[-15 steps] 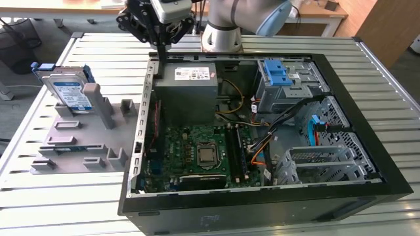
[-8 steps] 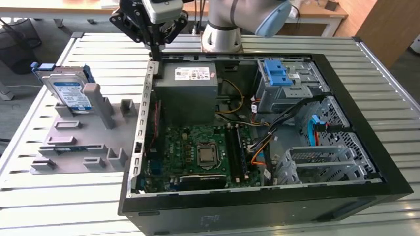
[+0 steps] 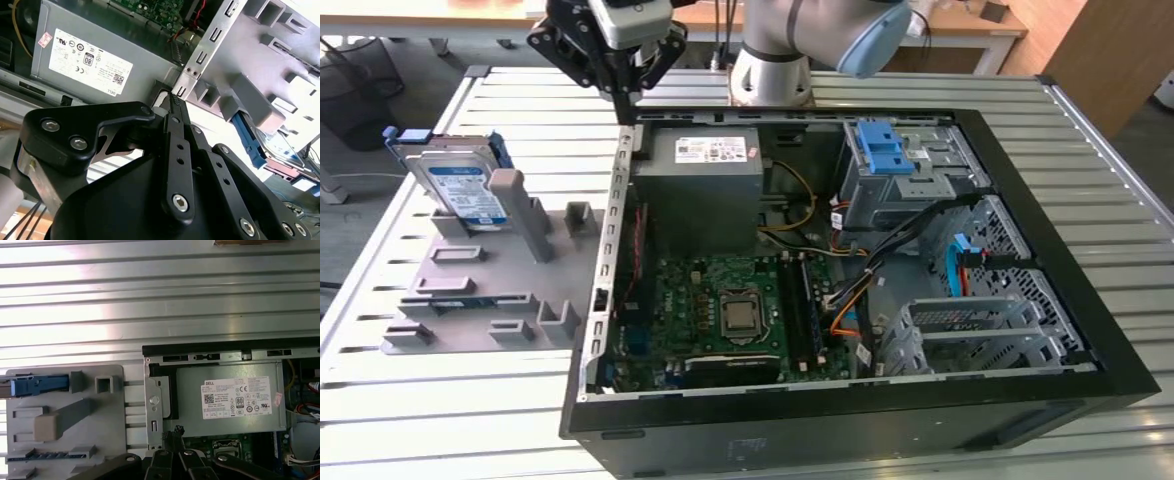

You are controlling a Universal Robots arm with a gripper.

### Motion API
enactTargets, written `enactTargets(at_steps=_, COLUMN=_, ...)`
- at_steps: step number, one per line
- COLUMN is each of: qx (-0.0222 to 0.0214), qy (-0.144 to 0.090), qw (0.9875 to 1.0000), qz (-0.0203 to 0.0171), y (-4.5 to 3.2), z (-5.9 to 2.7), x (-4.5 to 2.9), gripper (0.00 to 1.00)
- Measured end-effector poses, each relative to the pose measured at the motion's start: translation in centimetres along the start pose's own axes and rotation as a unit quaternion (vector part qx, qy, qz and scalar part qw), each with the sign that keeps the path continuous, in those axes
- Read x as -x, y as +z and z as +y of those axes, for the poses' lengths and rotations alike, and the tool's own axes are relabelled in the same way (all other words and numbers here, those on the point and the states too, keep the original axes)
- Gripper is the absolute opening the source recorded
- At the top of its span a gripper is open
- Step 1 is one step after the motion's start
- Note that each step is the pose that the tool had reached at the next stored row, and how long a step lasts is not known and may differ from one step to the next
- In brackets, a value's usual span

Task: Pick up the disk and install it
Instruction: 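Reach for the disk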

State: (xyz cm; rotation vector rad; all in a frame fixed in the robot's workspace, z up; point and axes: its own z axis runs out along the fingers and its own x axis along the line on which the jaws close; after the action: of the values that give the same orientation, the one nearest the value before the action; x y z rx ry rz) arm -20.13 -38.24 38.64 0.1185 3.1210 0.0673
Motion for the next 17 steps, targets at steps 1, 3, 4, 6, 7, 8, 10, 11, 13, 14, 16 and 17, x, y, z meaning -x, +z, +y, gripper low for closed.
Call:
enactTargets(at_steps=1, qx=0.0000, qy=0.000, qw=1.0000, qz=0.0002, y=0.02, z=0.00, x=-0.17, gripper=0.11)
enactTargets(at_steps=3, qx=0.0000, qy=0.000, qw=1.0000, qz=0.0005, y=0.04, z=0.01, x=-0.51, gripper=0.11)
enactTargets(at_steps=4, qx=-0.0001, qy=0.000, qw=1.0000, qz=0.0007, y=0.06, z=0.02, x=-0.68, gripper=0.11)
enactTargets(at_steps=6, qx=-0.0001, qy=0.000, qw=1.0000, qz=0.0010, y=0.09, z=0.02, x=-0.98, gripper=0.11)
enactTargets(at_steps=7, qx=-0.0001, qy=0.000, qw=1.0000, qz=0.0013, y=0.10, z=0.02, x=-1.15, gripper=0.11)
enactTargets(at_steps=8, qx=-0.0001, qy=0.000, qw=1.0000, qz=0.0015, y=0.12, z=0.03, x=-1.30, gripper=0.11)
enactTargets(at_steps=10, qx=-0.0001, qy=0.000, qw=1.0000, qz=0.0019, y=0.15, z=0.04, x=-1.61, gripper=0.11)
enactTargets(at_steps=11, qx=-0.0002, qy=0.000, qw=1.0000, qz=0.0021, y=0.16, z=0.04, x=-1.76, gripper=0.11)
enactTargets(at_steps=13, qx=-0.0002, qy=0.000, qw=1.0000, qz=0.0025, y=0.19, z=0.05, x=-2.06, gripper=0.11)
enactTargets(at_steps=14, qx=-0.0002, qy=0.000, qw=1.0000, qz=0.0027, y=0.21, z=0.05, x=-2.22, gripper=0.11)
enactTargets(at_steps=16, qx=-0.0003, qy=0.000, qw=1.0000, qz=0.0032, y=0.24, z=0.07, x=-2.50, gripper=0.11)
enactTargets(at_steps=17, qx=-0.0002, qy=0.000, qw=1.0000, qz=0.0034, y=0.26, z=0.07, x=-2.64, gripper=0.11)
